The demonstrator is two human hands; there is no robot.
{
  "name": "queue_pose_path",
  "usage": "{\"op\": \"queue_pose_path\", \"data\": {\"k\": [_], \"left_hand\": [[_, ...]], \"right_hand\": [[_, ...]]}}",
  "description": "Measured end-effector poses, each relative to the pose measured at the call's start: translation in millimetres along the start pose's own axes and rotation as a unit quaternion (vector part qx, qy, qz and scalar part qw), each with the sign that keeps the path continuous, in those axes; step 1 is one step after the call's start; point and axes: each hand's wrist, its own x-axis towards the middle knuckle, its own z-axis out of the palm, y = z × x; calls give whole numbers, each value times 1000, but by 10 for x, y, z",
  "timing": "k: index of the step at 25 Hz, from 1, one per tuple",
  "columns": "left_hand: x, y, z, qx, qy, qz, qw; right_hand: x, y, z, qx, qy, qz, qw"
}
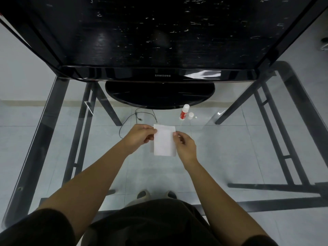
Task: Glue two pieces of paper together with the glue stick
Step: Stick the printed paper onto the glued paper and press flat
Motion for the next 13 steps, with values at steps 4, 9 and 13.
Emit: {"op": "queue_pose_path", "data": {"k": [4,9,13], "left_hand": [[10,-146,42,43,69,-7,997],[50,-314,124,97,161,3,982],[138,-336,152,156,199,34,967]], "right_hand": [[46,55,71,-15,11,23,1000],[122,92,163,-50,30,43,997],[223,74,203,-75,32,30,996]]}}
